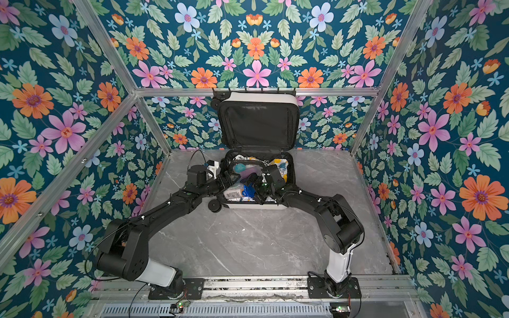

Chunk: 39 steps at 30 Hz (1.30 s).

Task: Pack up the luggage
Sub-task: 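Lower the container into the suitcase beside the pouch with the right gripper, then open the right gripper and raise both grippers toward the suitcase lid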

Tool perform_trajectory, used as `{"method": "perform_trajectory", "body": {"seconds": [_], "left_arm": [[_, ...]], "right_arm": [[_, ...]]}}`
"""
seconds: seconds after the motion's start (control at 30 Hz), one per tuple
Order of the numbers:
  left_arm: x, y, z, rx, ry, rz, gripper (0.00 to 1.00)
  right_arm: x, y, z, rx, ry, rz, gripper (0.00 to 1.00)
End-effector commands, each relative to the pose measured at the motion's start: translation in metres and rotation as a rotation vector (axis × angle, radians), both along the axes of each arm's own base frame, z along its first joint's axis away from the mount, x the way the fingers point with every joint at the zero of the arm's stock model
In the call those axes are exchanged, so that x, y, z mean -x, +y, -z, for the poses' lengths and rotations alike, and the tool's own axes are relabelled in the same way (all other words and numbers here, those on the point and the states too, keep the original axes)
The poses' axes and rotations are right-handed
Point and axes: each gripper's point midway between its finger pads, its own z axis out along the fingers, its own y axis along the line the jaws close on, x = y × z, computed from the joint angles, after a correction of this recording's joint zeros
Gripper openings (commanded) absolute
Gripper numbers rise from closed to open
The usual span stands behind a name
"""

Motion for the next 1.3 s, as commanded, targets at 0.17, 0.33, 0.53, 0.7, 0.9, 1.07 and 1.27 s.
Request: {"method": "perform_trajectory", "body": {"seconds": [0.17, 0.33, 0.53, 0.7, 0.9, 1.07, 1.27], "left_arm": [[-0.007, -0.003, 0.004, 0.010, -0.018, 0.001, 0.99], [-0.009, -0.004, 0.009, 0.005, -0.010, 0.002, 0.99], [-0.010, -0.004, 0.012, 0.002, -0.004, 0.002, 0.99], [-0.010, -0.005, 0.002, 0.015, -0.028, 0.008, 0.99], [-0.008, -0.002, -0.041, 0.015, -0.101, 0.009, 0.99], [-0.001, 0.012, -0.072, -0.017, -0.156, -0.019, 0.99], [0.007, 0.036, -0.079, -0.057, -0.169, -0.064, 0.99]], "right_arm": [[0.013, -0.017, 0.005, 0.143, 0.049, -0.013, 0.99], [0.018, -0.030, 0.002, 0.244, 0.068, -0.012, 0.99], [0.022, -0.054, -0.013, 0.365, 0.040, 0.012, 0.99], [0.025, -0.072, -0.030, 0.459, -0.036, 0.014, 0.97], [0.027, -0.053, -0.059, 0.386, -0.161, -0.104, 0.47], [0.025, -0.039, -0.033, 0.388, -0.121, -0.188, 0.18], [0.024, -0.036, -0.004, 0.396, -0.065, -0.198, 0.10]]}}
